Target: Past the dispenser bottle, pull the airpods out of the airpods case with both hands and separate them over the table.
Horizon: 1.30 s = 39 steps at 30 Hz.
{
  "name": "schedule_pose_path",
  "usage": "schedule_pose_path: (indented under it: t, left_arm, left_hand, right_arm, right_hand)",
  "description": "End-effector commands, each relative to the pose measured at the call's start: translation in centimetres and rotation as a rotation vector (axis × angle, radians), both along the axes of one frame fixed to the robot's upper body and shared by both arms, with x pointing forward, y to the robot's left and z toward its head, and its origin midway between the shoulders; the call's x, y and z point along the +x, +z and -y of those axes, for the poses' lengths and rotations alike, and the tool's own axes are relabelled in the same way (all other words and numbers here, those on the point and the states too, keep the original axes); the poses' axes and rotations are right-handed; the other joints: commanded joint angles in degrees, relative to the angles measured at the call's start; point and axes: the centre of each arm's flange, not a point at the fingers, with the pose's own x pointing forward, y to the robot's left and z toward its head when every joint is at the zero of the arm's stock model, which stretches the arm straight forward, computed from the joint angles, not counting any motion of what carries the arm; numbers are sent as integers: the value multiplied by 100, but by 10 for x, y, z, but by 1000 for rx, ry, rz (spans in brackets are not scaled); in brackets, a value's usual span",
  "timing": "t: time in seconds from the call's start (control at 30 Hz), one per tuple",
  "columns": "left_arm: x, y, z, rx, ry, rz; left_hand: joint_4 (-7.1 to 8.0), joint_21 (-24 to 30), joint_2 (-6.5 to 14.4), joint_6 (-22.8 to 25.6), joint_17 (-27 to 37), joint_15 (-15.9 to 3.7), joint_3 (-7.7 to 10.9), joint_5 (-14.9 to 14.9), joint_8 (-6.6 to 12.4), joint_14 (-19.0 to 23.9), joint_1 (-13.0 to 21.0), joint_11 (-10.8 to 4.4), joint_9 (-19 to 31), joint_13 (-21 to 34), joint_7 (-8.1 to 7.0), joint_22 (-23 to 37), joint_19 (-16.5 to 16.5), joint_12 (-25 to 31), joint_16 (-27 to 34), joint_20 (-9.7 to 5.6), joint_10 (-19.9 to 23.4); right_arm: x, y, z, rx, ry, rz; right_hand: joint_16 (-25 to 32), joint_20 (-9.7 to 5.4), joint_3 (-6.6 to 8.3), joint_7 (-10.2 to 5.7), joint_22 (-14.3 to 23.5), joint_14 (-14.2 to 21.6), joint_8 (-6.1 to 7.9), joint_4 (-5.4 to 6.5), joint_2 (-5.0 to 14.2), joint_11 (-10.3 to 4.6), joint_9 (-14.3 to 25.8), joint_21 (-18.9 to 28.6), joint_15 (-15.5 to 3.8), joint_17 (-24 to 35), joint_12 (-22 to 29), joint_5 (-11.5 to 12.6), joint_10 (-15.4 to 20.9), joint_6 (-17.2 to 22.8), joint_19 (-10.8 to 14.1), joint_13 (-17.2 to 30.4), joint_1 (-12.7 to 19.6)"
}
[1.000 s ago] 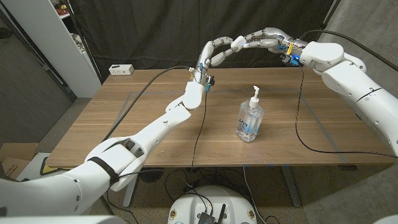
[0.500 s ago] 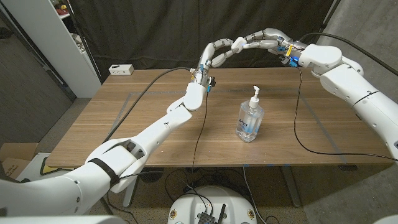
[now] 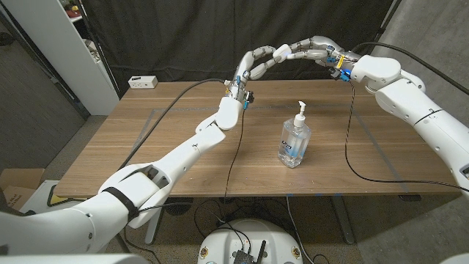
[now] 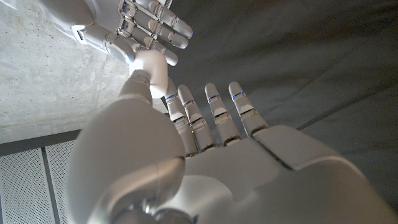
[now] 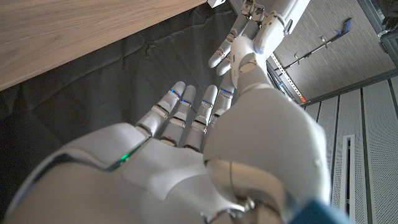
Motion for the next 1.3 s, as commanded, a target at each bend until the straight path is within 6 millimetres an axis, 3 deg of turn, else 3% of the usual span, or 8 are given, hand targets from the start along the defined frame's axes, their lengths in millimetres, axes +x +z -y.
schedule_pose_path:
  t: [0.03,0.6,0.9,1.13,1.3]
  left_arm:
    - [-4,2,-3,21,29,11]
    - [-15,2,-7,26,56,20]
    - [-19,3,-2,16,68,28]
    - [-16,4,1,25,40,-24]
    - [-7,6,2,21,-71,-144]
  left_hand:
    - [29,30,-75,-116,21,-510,-61,-1,-71,-45,-36,17,-15,28,31,14,-15,-48,-30,-26,-75]
    - [46,51,48,108,29,-463,-70,52,23,4,13,17,11,33,35,8,0,-2,-6,39,-30]
    - [-23,109,466,750,51,-562,141,136,312,207,349,-83,108,46,-76,8,54,125,70,57,262]
    - [64,133,592,837,77,-580,177,121,361,231,307,-53,141,53,-28,11,71,137,87,27,294]
    - [270,161,750,862,120,-535,262,86,451,143,175,3,258,62,134,19,70,77,66,22,157]
  right_arm:
    - [5,-5,7,44,17,-12]
    - [0,-11,17,53,11,-25]
    - [-1,-12,19,44,16,-30]
    - [-1,-15,22,29,18,-40]
    - [2,-16,24,19,42,-60]
  right_hand:
    - [34,-41,27,-114,13,54,150,13,76,-15,442,54,-802,6,39,19,68,148,36,29,26]
    - [15,-31,22,-59,15,42,220,35,93,1,610,53,-766,-8,62,11,87,124,26,68,37]
    - [6,-28,12,-58,16,20,258,53,99,15,705,49,-773,-3,53,6,44,113,14,89,25]
    - [-6,-23,10,-65,16,6,280,51,95,5,771,47,-757,-7,44,6,13,92,7,103,34]
    - [-31,-38,3,-63,16,-63,296,63,98,12,819,35,-757,-4,28,5,-32,79,-25,112,23]
